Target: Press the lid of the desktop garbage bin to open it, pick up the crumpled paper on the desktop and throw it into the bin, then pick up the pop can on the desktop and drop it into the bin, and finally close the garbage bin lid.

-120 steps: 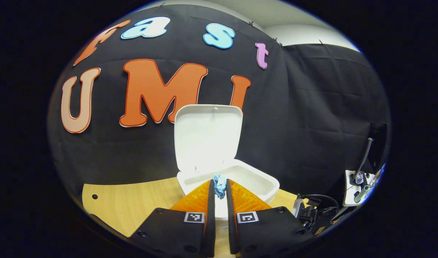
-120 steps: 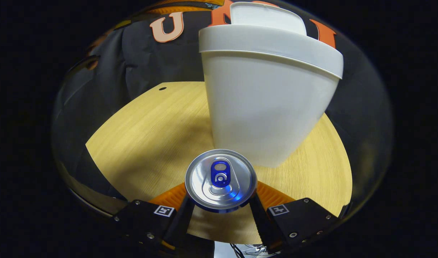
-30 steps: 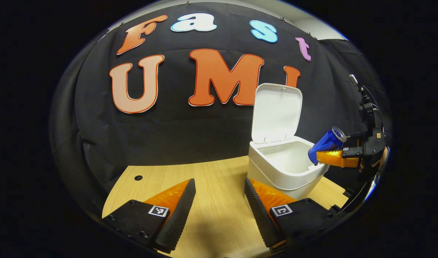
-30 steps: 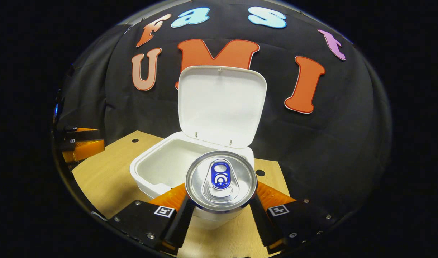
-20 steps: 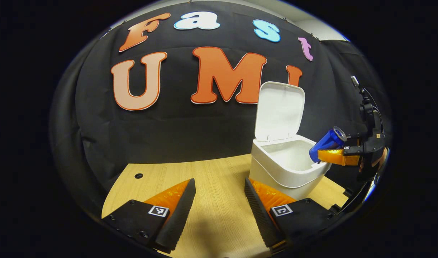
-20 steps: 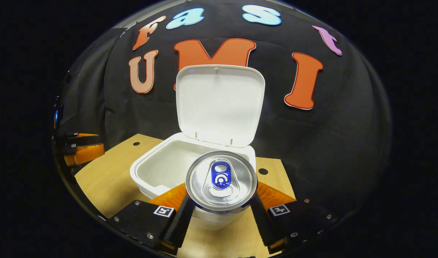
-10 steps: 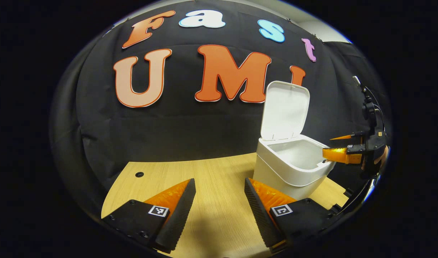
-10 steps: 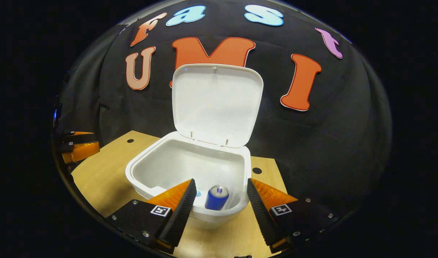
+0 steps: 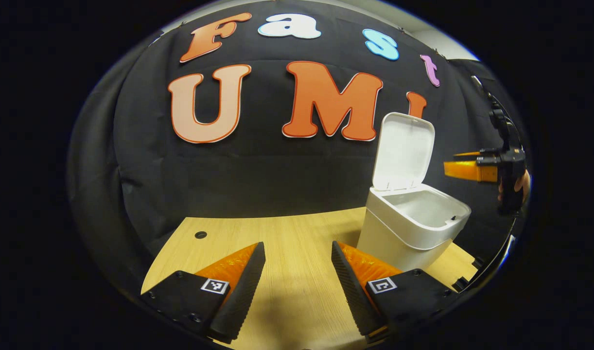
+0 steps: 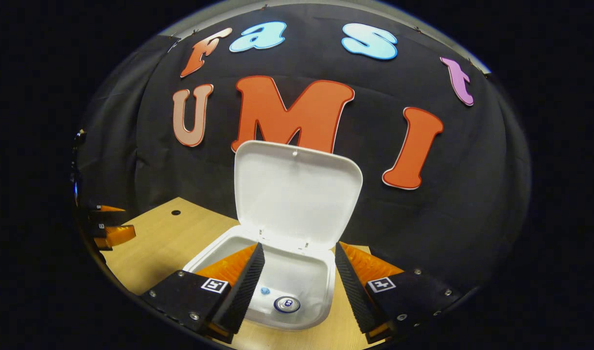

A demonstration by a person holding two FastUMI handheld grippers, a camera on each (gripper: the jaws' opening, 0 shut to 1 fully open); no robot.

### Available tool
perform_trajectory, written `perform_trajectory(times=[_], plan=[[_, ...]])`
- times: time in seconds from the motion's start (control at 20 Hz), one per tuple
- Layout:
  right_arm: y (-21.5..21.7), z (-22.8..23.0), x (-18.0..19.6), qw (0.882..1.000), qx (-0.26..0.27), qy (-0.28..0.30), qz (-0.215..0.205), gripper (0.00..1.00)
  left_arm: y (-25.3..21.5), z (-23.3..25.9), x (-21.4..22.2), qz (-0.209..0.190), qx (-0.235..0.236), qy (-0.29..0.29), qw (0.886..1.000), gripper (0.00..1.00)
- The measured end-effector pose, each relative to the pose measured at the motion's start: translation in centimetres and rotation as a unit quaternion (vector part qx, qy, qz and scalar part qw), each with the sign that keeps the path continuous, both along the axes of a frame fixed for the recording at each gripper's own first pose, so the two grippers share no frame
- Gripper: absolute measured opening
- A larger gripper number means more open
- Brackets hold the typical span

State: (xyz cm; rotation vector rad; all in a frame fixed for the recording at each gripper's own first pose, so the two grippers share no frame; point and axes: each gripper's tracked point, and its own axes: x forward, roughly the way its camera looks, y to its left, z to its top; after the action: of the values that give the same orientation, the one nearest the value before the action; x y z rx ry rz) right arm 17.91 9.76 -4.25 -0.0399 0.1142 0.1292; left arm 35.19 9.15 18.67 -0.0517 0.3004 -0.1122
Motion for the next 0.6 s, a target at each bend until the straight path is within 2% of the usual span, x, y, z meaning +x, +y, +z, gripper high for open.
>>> perform_trajectory(times=[0.25,0.45,0.6], plan=[[0.4,5.4,1.7,0.999,0.002,-0.049,0.006,0.89,2.5,0.1,-0.2,0.023,0.015,-0.006,1.0,0.87],[1.1,9.1,3.0,0.996,0.007,-0.086,0.019,0.89,3.6,-0.3,-0.6,0.044,0.003,-0.004,0.999,0.88],[1.0,10.5,3.3,0.995,0.01,-0.098,0.025,0.81,4.0,-0.8,-1.0,0.055,-0.007,0.003,0.998,0.87]])
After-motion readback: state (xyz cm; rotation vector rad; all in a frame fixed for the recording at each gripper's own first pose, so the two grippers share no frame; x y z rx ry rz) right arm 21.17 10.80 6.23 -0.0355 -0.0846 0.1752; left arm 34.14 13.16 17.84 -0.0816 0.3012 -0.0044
